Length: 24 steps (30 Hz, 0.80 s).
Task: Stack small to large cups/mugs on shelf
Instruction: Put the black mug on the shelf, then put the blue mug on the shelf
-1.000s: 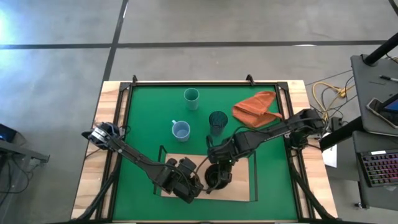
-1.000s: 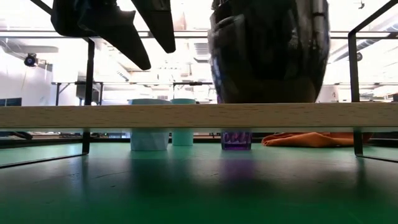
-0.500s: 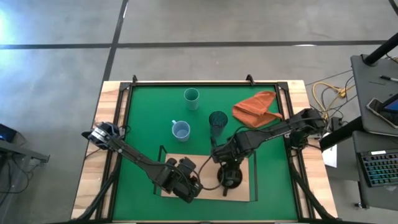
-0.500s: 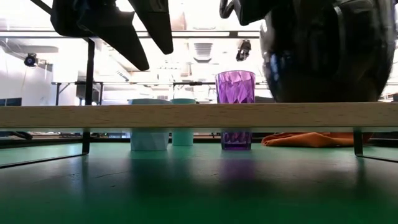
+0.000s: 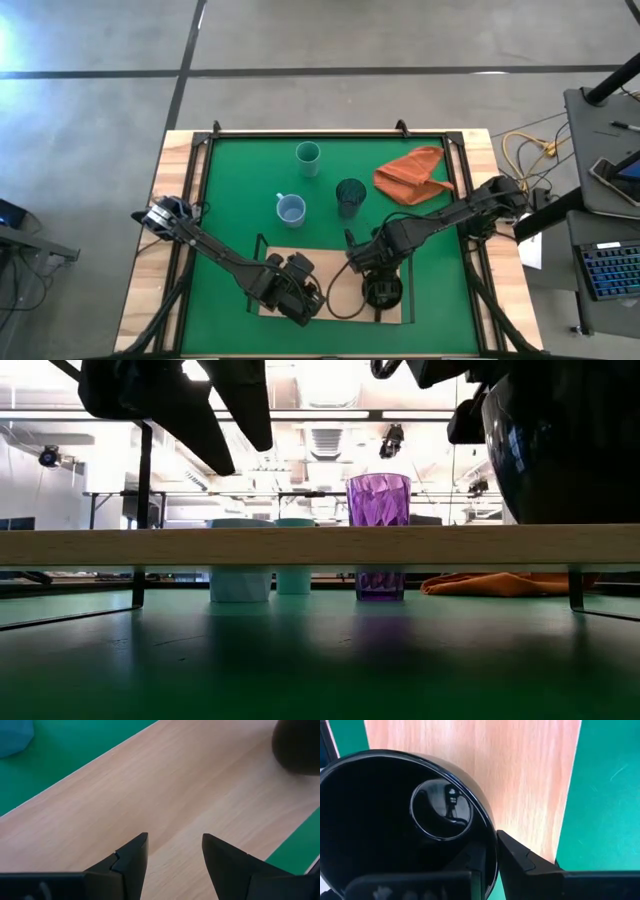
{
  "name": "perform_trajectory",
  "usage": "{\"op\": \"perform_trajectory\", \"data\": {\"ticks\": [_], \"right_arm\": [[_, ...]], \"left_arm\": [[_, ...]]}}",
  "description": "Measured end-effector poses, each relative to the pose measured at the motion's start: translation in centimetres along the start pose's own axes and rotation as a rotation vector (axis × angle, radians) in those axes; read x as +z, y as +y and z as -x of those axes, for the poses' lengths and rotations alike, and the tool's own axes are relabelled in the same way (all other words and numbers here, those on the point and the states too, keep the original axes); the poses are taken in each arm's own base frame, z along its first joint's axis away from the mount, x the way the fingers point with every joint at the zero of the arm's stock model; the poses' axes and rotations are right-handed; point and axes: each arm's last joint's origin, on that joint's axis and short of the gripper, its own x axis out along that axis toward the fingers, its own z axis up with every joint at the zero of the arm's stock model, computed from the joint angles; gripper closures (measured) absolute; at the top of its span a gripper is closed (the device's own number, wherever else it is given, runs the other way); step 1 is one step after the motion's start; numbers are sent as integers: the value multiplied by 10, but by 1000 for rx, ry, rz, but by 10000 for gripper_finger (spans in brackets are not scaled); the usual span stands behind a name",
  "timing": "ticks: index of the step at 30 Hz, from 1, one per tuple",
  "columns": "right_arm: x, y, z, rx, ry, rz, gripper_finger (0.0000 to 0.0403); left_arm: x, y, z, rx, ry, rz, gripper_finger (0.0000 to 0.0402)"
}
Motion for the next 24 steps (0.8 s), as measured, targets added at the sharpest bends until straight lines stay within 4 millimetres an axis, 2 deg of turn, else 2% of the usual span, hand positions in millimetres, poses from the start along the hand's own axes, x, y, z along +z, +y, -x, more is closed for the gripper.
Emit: {"op": "perform_trajectory", "data": {"ticks": [11, 20, 24], "right_arm": [[-2, 1, 1, -7, -4, 10, 367], [-4, 1, 3, -5, -8, 17, 301], [-8, 0, 15, -8, -50, 15, 277]], "left_arm": [[-1, 0, 0, -4, 22, 2, 228], [-2, 2, -2, 5, 25, -1, 228], [-2, 1, -2, -2, 26, 1, 228]]}}
